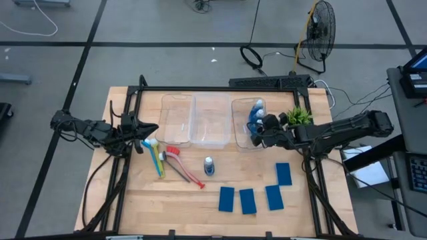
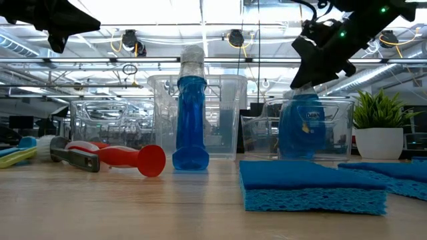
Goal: Pick & Place Kitchen Sink Supplies
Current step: Put the blue dishwashing liquid bottle into the right transparent bin
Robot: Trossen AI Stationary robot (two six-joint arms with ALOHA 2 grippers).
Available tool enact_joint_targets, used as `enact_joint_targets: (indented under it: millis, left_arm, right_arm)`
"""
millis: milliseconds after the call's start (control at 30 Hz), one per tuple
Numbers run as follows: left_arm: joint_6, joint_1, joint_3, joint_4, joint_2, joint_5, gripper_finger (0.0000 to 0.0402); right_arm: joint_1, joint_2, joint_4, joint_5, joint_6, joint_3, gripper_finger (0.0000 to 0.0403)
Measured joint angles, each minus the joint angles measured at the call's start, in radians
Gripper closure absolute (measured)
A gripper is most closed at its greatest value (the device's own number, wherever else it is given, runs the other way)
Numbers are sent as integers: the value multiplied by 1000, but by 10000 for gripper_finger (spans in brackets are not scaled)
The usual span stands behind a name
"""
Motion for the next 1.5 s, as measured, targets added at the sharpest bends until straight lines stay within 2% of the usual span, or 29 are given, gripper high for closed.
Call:
enact_joint_targets:
  millis: [533, 833, 1500]
  left_arm:
    - [5, 0, 0, 0, 0, 0, 369]
    - [2, 0, 0, 0, 0, 0, 369]
    - [1, 0, 0, -5, 0, 0, 369]
  right_arm:
    - [-26, 0, 8, -16, -30, -1, 277]
    - [-26, 0, 118, -14, 3, -78, 277]
    - [-26, 0, 105, -11, -17, -79, 268]
